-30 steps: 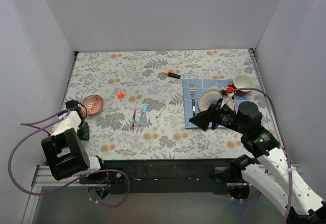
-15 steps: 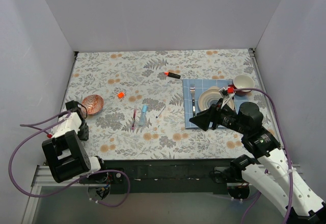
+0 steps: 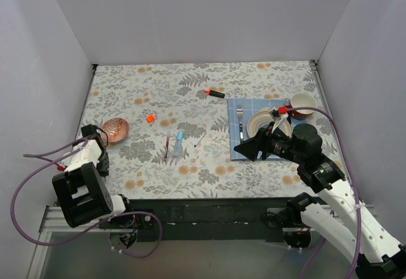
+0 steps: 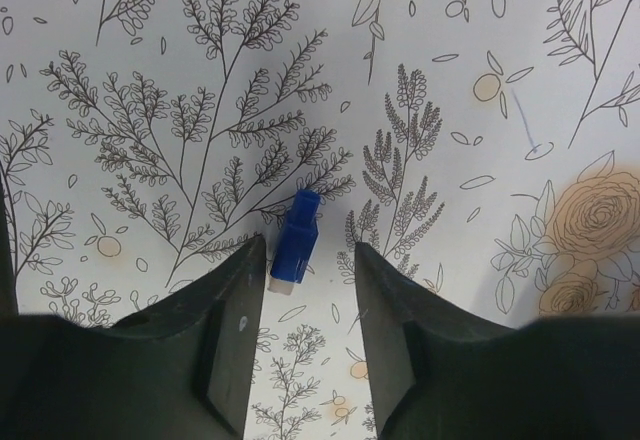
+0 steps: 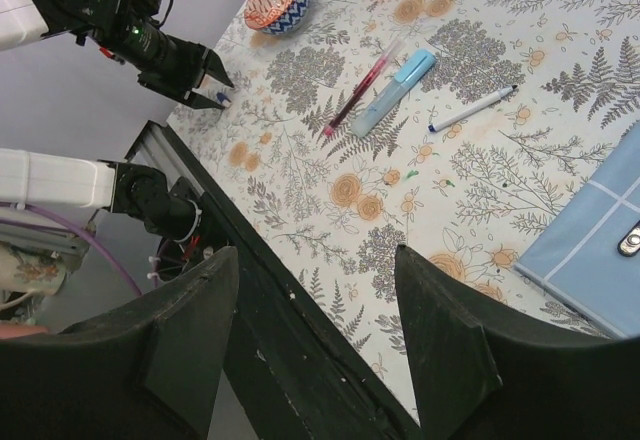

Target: Insert the pens into the pen caps

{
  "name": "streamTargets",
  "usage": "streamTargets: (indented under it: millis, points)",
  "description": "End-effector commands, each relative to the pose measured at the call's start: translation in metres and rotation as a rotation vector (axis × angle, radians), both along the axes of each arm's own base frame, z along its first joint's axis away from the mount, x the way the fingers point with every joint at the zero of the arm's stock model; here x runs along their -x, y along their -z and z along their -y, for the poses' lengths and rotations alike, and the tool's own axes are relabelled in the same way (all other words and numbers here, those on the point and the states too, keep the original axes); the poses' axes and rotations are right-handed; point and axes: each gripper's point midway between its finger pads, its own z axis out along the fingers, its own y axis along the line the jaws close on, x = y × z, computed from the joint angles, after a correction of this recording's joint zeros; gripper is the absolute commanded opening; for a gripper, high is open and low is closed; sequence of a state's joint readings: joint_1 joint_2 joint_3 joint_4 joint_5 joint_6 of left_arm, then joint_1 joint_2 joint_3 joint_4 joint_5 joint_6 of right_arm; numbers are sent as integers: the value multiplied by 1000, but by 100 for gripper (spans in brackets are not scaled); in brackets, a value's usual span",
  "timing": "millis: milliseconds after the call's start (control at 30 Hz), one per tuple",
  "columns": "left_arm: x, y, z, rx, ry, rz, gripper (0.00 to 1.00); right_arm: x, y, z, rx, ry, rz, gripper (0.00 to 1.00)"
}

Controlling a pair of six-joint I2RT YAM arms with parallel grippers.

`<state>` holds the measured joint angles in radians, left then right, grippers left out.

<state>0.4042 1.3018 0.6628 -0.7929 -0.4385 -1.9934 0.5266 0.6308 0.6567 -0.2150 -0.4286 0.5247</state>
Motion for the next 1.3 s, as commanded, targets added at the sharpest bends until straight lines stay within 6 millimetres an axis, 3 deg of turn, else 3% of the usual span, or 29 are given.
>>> streamTargets:
  millis: [0, 200, 367, 600, 700, 767, 933, 1100, 1133, 1167, 1233, 1267]
  points:
    - [0, 3, -9, -39, -60, 1, 35, -2, -25, -1, -40, 7, 48, 70]
    - [8, 9, -9, -35, -70, -58, 24, -1, -28, -2, -46, 3, 46, 70]
    - [7, 12, -6, -21, -44, -39, 0, -1, -27, -2, -52, 6, 41, 70]
    - [4, 1, 1, -6, -3, 20, 0, -4, -23, -4, -76, 14, 35, 69]
    - [-6, -16, 5, -2, 43, 80, 0, -20, -10, -5, -50, 77, -47, 66]
    - [-19, -34, 10, -20, 100, 146, 0, -36, 19, -3, 22, 160, -180, 64]
    - [-46, -72, 29, -92, 303, 280, 0, -59, 51, -16, 83, 233, -334, 58]
    - [-87, -109, 76, -98, 609, 500, 0, -75, 67, -37, 149, 243, -325, 57]
    - [-93, -113, 85, -97, 682, 521, 0, -79, 80, -41, 187, 251, -343, 57]
    - [-97, -116, 96, -79, 726, 544, 0, -84, 77, -46, 192, 258, -338, 57]
    - [-102, -123, 102, -83, 756, 558, 0, -88, 94, -50, 240, 277, -387, 57]
    - [-102, -122, 108, -83, 794, 548, 0, -97, 88, -52, 229, 326, -399, 57]
